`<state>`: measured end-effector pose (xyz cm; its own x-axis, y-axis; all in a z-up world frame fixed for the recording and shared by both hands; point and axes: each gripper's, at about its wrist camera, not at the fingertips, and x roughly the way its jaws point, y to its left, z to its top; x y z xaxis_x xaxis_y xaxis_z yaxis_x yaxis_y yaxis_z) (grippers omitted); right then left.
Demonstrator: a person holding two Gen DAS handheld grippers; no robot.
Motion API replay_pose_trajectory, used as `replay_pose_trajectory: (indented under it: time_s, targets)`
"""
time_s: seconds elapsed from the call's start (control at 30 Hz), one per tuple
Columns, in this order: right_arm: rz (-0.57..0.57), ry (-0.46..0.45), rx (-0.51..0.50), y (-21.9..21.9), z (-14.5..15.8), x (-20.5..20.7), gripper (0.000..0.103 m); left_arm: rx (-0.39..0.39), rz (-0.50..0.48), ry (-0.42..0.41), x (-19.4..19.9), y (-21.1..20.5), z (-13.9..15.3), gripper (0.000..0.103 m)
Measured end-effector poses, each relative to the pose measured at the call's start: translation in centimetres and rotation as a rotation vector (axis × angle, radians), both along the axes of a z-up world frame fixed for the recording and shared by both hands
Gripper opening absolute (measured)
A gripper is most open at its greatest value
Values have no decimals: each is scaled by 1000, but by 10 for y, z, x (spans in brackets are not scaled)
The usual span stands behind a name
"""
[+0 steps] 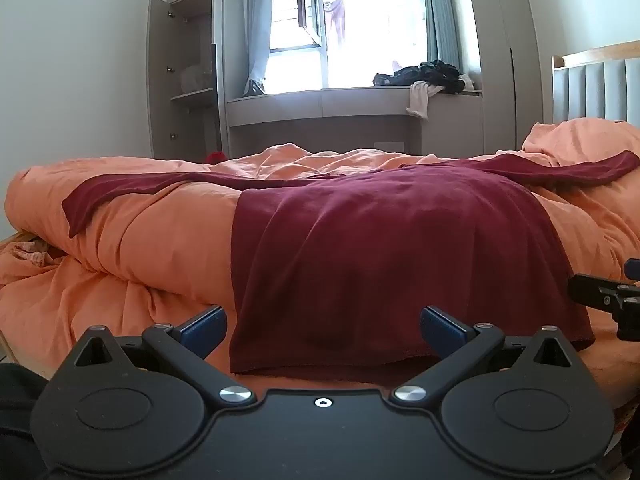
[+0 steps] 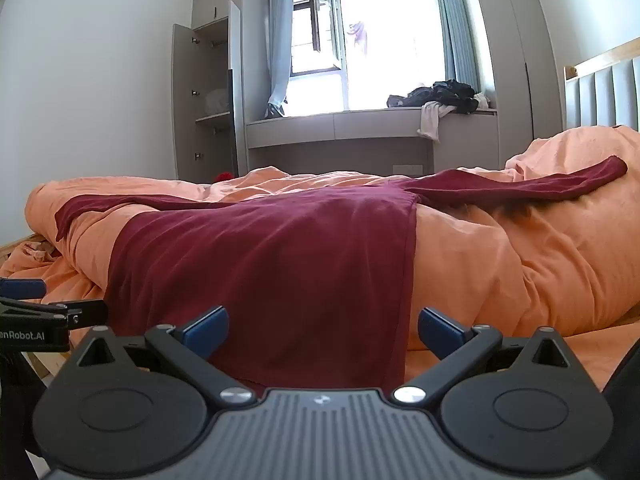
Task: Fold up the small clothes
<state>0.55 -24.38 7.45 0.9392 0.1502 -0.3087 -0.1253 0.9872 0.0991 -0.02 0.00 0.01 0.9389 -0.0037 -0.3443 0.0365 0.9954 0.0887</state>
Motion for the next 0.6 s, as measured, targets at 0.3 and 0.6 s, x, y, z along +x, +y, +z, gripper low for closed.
replay_pose_trajectory:
  time_s: [0.3, 0.6]
  targets:
    - [-1, -7, 4, 0, 0, -1, 103, -16, 5, 2, -1, 5, 1, 103]
    - [-2, -5, 1, 0, -1, -1, 103, -13, 11, 4, 0, 2, 2, 103]
